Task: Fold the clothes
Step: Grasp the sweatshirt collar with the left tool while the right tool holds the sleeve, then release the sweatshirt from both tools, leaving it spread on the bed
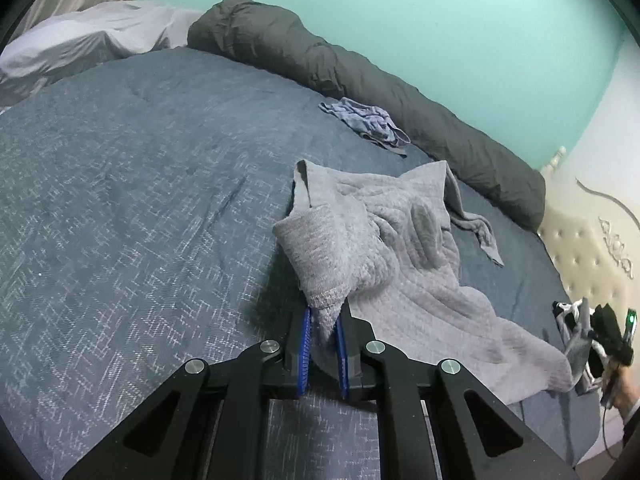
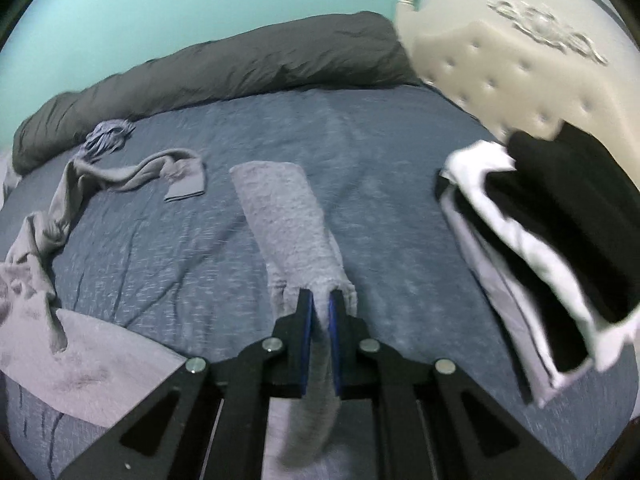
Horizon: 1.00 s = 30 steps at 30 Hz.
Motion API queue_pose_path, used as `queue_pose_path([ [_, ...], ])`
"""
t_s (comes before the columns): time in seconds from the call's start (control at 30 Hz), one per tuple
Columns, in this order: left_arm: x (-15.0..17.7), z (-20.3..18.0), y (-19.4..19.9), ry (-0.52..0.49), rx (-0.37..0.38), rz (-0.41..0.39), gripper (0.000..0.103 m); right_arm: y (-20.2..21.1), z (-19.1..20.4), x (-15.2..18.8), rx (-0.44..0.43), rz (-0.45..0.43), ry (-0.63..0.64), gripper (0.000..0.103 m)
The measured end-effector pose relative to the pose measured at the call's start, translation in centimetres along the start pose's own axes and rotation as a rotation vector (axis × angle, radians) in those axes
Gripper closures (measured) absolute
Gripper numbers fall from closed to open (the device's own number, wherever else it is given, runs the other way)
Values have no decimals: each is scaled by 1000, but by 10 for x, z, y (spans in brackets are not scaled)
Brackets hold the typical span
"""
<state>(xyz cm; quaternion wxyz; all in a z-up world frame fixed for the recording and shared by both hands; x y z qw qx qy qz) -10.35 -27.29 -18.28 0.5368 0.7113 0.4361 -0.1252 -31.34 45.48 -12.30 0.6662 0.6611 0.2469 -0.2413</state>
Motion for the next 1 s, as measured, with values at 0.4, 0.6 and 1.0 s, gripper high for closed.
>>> queue_pose_path([
  [0.4,1,7,15,-7,-32,53,94,10,-83,48,49,15,-134,96],
  [0.6,7,12,11,4,-53,84,94,-20,-107,84,73,109,-179,94],
  [1.0,8,20,18,53,-89,74,81,5,-84,67,39,4,-132,75],
])
Point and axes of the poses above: each gripper's, at about its wrist camera, not at the fingertips, and y roughly against the way its jaws point, z to its left, x to its underside, the point moved 1 cm from there along -y, roughly the way its jaws point, and after that the axes turned 3 degrees about -x, right-handed, at the moved point
